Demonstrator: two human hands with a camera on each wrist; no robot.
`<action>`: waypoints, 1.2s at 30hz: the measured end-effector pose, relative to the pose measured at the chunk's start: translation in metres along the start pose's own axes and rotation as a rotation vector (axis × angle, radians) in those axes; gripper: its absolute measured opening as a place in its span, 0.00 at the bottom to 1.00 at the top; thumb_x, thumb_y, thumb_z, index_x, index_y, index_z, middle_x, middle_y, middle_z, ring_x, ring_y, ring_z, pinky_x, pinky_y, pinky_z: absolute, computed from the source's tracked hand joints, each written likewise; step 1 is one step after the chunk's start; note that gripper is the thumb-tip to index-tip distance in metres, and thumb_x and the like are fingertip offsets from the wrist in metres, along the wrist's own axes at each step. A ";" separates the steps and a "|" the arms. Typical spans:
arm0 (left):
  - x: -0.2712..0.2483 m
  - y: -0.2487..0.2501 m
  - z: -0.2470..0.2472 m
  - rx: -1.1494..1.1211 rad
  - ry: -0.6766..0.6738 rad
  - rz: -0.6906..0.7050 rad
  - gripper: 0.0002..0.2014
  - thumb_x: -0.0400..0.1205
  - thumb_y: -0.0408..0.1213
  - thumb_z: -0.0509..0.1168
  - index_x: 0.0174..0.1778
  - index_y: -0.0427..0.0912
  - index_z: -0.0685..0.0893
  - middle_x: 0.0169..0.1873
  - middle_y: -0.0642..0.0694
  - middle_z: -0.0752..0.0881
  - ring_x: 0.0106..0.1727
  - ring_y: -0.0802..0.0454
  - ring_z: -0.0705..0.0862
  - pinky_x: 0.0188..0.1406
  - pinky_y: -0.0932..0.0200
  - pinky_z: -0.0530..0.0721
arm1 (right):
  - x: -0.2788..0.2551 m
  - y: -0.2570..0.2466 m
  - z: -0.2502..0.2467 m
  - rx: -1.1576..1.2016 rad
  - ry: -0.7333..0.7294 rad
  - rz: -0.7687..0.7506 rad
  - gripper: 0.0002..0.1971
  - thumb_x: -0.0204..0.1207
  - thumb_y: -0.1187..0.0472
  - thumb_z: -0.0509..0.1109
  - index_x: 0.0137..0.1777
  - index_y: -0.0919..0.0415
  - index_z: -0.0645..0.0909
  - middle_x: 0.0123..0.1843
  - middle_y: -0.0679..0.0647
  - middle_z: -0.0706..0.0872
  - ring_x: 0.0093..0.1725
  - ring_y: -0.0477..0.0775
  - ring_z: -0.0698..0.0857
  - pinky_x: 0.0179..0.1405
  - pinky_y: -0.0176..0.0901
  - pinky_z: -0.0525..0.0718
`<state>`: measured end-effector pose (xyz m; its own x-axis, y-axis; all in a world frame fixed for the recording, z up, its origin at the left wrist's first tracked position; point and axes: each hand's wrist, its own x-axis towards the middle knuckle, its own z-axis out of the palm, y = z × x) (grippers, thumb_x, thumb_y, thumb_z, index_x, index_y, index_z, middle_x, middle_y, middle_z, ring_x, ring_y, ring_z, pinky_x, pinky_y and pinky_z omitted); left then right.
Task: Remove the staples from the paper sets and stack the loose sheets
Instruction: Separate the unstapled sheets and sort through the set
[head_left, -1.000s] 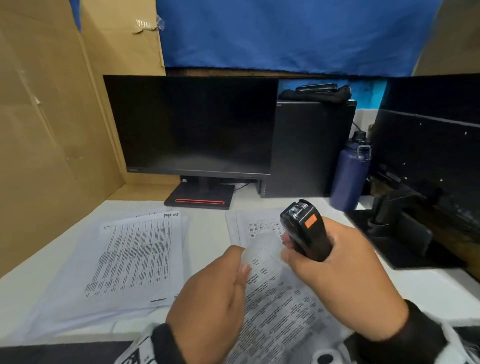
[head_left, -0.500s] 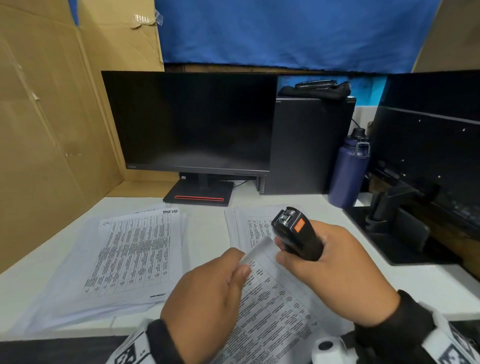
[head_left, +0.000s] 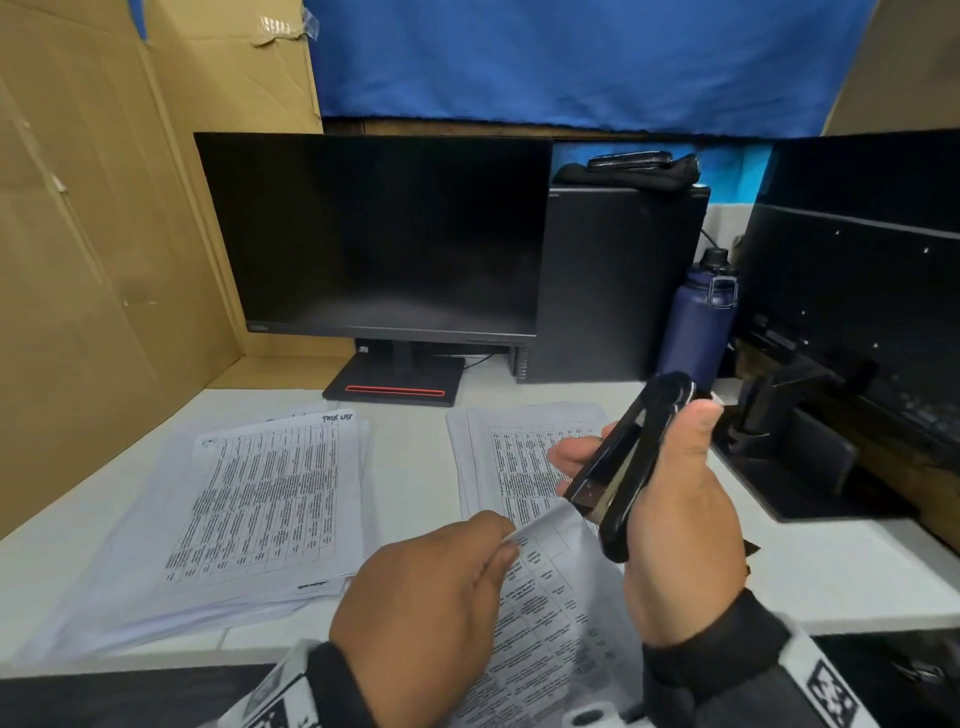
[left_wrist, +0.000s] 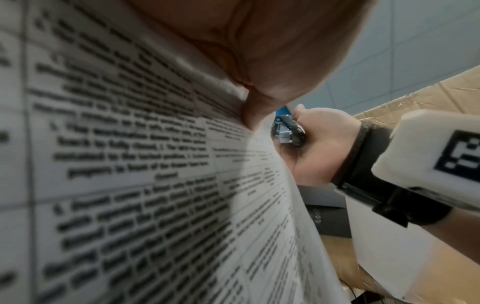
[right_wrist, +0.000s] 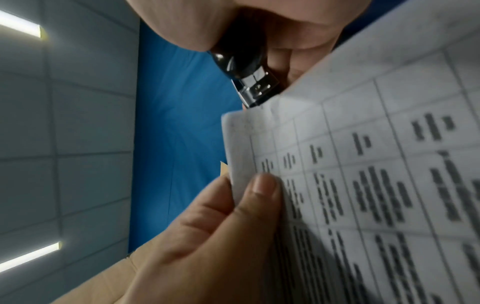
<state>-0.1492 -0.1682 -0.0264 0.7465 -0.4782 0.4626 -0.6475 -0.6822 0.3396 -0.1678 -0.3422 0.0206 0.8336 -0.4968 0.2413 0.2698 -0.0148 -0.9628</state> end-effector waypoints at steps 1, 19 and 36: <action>0.000 0.002 0.000 0.002 -0.002 -0.007 0.21 0.84 0.64 0.40 0.54 0.60 0.75 0.33 0.58 0.82 0.34 0.55 0.83 0.35 0.51 0.84 | -0.001 0.004 0.001 -0.002 -0.007 0.008 0.43 0.74 0.22 0.37 0.42 0.46 0.89 0.42 0.54 0.95 0.45 0.55 0.94 0.61 0.63 0.86; -0.012 0.027 0.012 0.013 -0.113 -0.059 0.25 0.80 0.67 0.33 0.60 0.60 0.68 0.45 0.53 0.86 0.45 0.47 0.86 0.44 0.48 0.84 | 0.000 0.026 -0.005 -0.083 0.027 -0.092 0.56 0.55 0.09 0.48 0.45 0.67 0.81 0.31 0.65 0.87 0.27 0.55 0.88 0.29 0.46 0.87; 0.132 -0.053 0.021 -0.898 0.074 -0.879 0.06 0.89 0.43 0.64 0.54 0.46 0.82 0.49 0.50 0.85 0.52 0.49 0.82 0.70 0.49 0.77 | 0.100 0.033 -0.141 0.419 0.319 0.595 0.27 0.85 0.41 0.59 0.73 0.59 0.80 0.48 0.61 0.87 0.42 0.60 0.90 0.43 0.57 0.87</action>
<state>-0.0130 -0.2071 -0.0002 0.9859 -0.0025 -0.1671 0.1655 -0.1242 0.9784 -0.1437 -0.5151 -0.0041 0.7333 -0.5443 -0.4073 0.0337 0.6275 -0.7779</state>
